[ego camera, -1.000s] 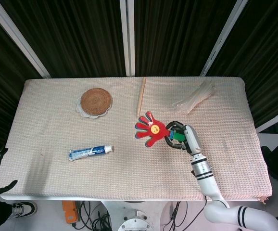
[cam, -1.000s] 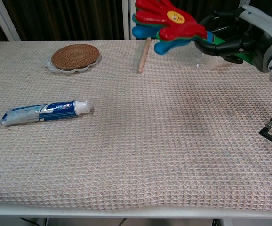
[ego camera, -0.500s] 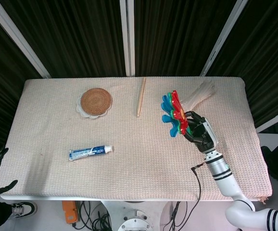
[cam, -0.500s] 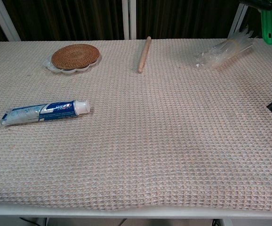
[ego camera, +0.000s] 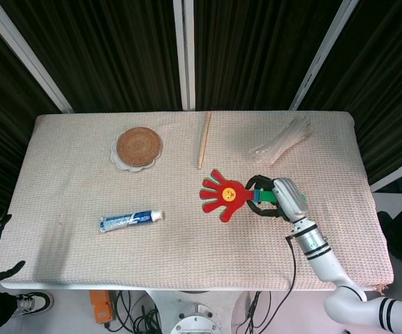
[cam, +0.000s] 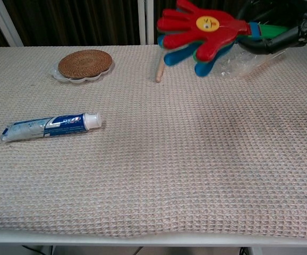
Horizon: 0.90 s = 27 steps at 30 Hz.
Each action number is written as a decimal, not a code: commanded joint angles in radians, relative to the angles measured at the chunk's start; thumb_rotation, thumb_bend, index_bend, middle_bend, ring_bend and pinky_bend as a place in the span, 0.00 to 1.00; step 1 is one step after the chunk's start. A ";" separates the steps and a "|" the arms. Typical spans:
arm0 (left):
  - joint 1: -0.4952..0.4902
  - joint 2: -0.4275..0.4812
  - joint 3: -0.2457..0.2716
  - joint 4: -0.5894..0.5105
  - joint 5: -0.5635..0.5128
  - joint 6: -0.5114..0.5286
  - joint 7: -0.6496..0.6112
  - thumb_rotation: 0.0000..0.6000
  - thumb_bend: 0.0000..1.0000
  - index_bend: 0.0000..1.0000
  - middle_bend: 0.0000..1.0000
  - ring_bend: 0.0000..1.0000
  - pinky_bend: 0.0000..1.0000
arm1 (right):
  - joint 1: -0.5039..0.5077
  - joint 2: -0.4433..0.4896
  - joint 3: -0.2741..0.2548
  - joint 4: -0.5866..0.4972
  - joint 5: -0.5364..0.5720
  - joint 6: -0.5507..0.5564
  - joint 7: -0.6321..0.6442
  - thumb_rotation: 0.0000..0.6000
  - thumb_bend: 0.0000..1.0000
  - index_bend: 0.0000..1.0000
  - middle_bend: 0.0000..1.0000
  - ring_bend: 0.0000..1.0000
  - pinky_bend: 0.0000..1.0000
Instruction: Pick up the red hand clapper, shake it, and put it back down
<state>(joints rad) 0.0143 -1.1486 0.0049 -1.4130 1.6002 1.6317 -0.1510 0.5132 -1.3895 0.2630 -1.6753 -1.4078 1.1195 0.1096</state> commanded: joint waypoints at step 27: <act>-0.004 0.000 -0.002 -0.003 0.002 -0.002 0.001 1.00 0.10 0.08 0.02 0.00 0.03 | -0.067 0.262 0.091 -0.148 -0.105 -0.013 1.631 1.00 0.48 0.82 0.90 0.93 1.00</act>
<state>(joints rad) 0.0108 -1.1486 0.0033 -1.4160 1.6024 1.6297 -0.1499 0.4710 -1.2613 0.3293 -1.7929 -1.4321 1.1443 1.0910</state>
